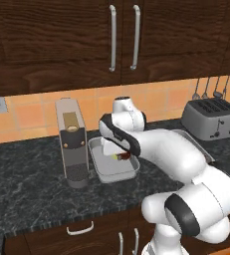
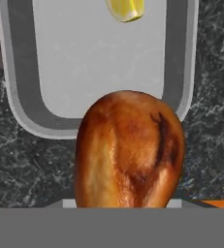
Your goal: Place one lemon wedge and one chicken drumstick in each tupperware on the nearby counter, to pack two identical lunches.
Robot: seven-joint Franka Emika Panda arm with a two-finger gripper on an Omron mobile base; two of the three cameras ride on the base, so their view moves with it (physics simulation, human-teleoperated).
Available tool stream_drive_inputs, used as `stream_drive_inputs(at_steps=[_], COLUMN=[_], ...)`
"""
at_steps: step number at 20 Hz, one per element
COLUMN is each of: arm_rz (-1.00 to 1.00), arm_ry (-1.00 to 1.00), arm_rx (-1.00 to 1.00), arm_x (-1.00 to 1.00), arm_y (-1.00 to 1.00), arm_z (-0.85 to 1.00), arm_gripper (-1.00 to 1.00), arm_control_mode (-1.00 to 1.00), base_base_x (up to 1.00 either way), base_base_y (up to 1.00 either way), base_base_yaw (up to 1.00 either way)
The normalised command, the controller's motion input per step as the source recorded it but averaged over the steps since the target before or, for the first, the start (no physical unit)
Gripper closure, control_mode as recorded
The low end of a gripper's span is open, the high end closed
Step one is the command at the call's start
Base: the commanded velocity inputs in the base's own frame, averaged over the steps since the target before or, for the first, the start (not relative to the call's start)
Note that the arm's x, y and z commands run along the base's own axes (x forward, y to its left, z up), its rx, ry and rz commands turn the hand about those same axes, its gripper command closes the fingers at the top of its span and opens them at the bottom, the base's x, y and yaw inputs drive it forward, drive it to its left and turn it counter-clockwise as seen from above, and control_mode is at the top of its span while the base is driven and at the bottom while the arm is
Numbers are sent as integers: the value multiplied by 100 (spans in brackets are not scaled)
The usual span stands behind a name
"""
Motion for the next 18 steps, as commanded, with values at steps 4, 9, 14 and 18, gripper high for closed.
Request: stream_drive_inputs(at_steps=[4,9,14,18], arm_rz=[8,19,13,11], arm_ry=[0,1,-2,-20], arm_rx=[0,0,0,16], arm_x=[79,79,45,2], arm_y=[16,23,5,0], arm_z=[-78,-47,-42,-52], arm_gripper=[100,100,100,100], arm_control_mode=[-100,-100,-100,-100], base_base_x=[0,0,0,0], base_base_y=[0,0,0,0], base_base_yaw=[0,0,0,0])
